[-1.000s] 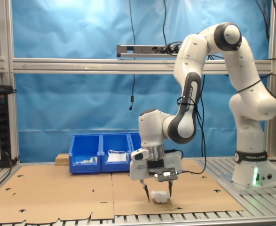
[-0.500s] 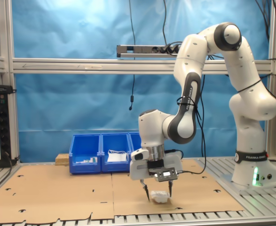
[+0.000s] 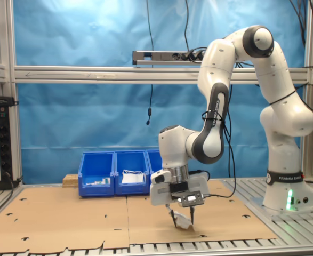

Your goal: Pick and place sorting task of medical equipment.

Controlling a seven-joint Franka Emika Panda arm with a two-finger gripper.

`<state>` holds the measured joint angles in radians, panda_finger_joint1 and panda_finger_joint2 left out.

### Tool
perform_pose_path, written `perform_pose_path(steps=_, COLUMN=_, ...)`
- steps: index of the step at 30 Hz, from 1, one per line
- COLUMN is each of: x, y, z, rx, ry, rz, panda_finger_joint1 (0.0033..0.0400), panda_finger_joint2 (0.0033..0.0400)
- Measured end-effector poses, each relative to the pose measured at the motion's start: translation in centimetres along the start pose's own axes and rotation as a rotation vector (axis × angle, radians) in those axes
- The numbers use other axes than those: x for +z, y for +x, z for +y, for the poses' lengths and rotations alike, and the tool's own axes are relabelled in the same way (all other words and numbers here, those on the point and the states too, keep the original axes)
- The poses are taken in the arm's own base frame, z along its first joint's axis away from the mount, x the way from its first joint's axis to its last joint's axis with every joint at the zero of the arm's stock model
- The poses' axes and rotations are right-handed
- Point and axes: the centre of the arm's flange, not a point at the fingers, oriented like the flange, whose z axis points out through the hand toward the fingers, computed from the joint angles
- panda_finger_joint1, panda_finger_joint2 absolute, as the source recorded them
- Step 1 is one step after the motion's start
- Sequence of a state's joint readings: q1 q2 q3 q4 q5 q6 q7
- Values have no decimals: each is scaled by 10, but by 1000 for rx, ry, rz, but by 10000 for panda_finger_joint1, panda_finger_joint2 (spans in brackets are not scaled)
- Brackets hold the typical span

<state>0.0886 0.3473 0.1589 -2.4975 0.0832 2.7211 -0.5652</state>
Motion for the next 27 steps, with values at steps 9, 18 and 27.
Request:
perform_pose_path(steps=9, x=1, y=-1, z=-1, rx=0, ry=1, rz=-3, panda_finger_joint1=198, panda_finger_joint2=198)
perform_pose_path(steps=18, x=1, y=-1, z=-1, rx=0, ry=1, rz=-3, panda_finger_joint1=117, panda_finger_joint2=117)
perform_pose_path(steps=27, x=-2, y=0, z=-1, rx=-1, ry=-2, rz=3, panda_finger_joint1=60, panda_finger_joint2=60)
